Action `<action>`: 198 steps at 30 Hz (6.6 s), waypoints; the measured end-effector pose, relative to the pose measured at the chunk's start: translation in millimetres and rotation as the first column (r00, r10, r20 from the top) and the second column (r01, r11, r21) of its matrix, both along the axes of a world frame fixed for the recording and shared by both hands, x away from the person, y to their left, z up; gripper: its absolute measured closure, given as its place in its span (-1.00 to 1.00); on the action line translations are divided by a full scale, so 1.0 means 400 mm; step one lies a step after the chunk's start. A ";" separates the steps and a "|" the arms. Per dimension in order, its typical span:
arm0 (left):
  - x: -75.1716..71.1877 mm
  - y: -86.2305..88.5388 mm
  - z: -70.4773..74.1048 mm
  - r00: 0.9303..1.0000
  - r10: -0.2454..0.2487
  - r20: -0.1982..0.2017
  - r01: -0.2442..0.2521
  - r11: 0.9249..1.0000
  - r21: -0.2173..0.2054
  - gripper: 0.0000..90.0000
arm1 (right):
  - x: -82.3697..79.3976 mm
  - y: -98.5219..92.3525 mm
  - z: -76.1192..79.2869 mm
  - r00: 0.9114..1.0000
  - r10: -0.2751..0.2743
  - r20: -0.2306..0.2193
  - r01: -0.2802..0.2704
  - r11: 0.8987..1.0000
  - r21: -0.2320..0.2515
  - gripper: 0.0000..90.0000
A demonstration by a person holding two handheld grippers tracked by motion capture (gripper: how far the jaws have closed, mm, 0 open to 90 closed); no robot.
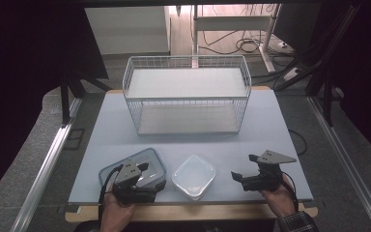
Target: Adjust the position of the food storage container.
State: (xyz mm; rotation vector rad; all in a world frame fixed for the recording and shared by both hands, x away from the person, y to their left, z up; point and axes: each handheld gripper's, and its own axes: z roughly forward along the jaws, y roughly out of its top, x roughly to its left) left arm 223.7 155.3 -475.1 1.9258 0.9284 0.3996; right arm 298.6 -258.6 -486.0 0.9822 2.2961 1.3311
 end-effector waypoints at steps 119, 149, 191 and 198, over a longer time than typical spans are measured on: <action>-0.008 0.039 -0.021 0.991 0.116 0.070 -0.121 0.990 0.070 -0.80 | 0.113 -0.045 0.047 0.997 -0.014 -0.071 -0.004 0.968 -0.251 0.96; -0.155 0.381 -0.065 0.861 0.500 -0.098 -0.484 0.862 0.149 1.00 | 0.031 0.025 0.054 0.998 0.054 -0.015 -0.056 0.980 -0.193 0.52; 0.168 0.104 -0.074 0.967 0.217 -0.131 -0.200 0.971 0.132 0.99 | 0.033 0.089 0.036 0.992 0.124 -0.033 -0.128 0.976 -0.178 0.63; 0.190 0.047 -0.073 0.978 0.165 -0.128 -0.150 0.981 0.123 0.99 | 0.034 0.098 0.032 0.991 0.127 -0.048 -0.133 0.975 -0.177 0.65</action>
